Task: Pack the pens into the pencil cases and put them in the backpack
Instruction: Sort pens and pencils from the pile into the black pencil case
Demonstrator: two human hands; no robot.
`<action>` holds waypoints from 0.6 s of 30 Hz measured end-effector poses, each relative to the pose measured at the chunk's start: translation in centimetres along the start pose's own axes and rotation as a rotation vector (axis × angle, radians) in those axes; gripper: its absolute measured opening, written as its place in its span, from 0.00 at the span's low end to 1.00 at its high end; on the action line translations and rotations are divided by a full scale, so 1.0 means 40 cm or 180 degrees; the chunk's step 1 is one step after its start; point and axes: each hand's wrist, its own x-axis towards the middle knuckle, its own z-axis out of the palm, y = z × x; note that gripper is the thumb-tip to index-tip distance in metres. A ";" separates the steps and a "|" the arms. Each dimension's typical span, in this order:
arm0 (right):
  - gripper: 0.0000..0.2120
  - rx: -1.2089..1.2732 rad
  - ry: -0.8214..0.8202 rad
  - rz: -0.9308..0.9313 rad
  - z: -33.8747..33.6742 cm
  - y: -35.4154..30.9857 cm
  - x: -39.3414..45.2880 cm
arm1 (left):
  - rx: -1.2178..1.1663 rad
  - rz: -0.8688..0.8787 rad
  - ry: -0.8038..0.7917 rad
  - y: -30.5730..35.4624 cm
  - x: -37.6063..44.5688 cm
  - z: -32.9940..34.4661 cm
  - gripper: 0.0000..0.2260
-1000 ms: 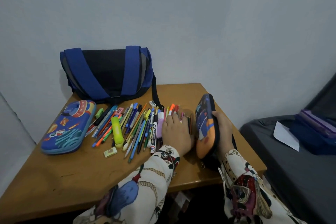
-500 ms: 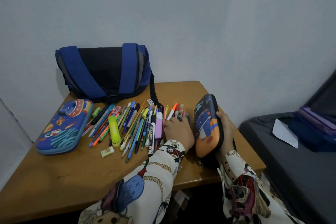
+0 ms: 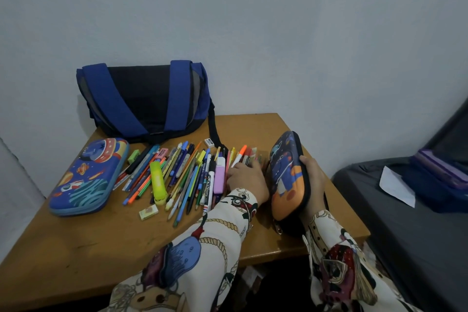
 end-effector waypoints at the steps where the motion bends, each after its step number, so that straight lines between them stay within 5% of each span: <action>1: 0.37 0.0002 -0.0007 0.0009 0.000 0.001 0.001 | -0.0064 0.0014 0.0008 -0.004 0.000 -0.001 0.27; 9: 0.22 -0.0132 0.0053 -0.0125 0.003 0.000 0.003 | -0.0208 0.0294 0.0267 -0.019 0.002 0.002 0.23; 13: 0.28 -0.0141 0.0078 -0.0094 0.008 -0.008 -0.005 | -0.0325 0.0524 0.0448 -0.035 0.004 -0.004 0.23; 18: 0.13 -0.0205 0.0037 -0.0187 0.003 0.004 0.000 | -0.0459 0.0467 0.0416 -0.047 0.013 -0.021 0.26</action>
